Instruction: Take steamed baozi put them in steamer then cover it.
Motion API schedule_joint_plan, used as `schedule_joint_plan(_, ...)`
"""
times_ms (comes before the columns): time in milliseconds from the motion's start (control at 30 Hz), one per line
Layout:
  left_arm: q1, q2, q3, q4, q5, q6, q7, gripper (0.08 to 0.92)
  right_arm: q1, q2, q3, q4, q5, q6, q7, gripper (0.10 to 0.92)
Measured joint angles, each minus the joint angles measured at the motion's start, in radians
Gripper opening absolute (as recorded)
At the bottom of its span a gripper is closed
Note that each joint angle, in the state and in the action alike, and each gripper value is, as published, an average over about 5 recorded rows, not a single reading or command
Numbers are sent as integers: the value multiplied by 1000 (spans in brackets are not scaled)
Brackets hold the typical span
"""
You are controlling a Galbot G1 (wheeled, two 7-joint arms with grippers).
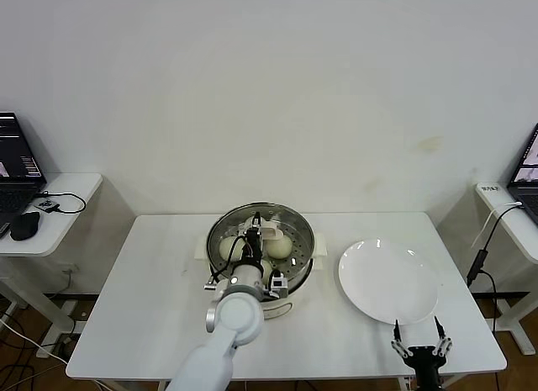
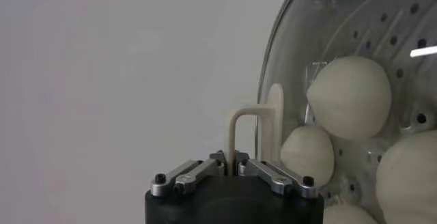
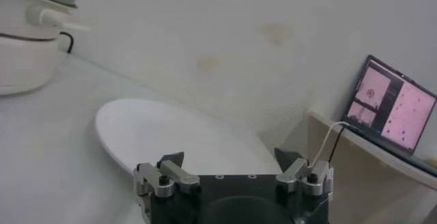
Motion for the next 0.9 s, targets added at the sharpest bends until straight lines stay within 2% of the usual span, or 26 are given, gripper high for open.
schedule_joint_plan(367, 54, 25, -9, -73, -26, -13, 3, 456, -4, -1, -6, 1, -2, -1, -3, 823)
schedule_joint_plan(733, 216, 108, -62, -282, -125, -38, -24, 780, -12, -7, 0, 13, 1, -7, -12, 823)
schedule_joint_plan(900, 345, 173, -126, -408, -273, -59, -76, 821, -19, -17, -1, 19, 18, -8, -21, 823)
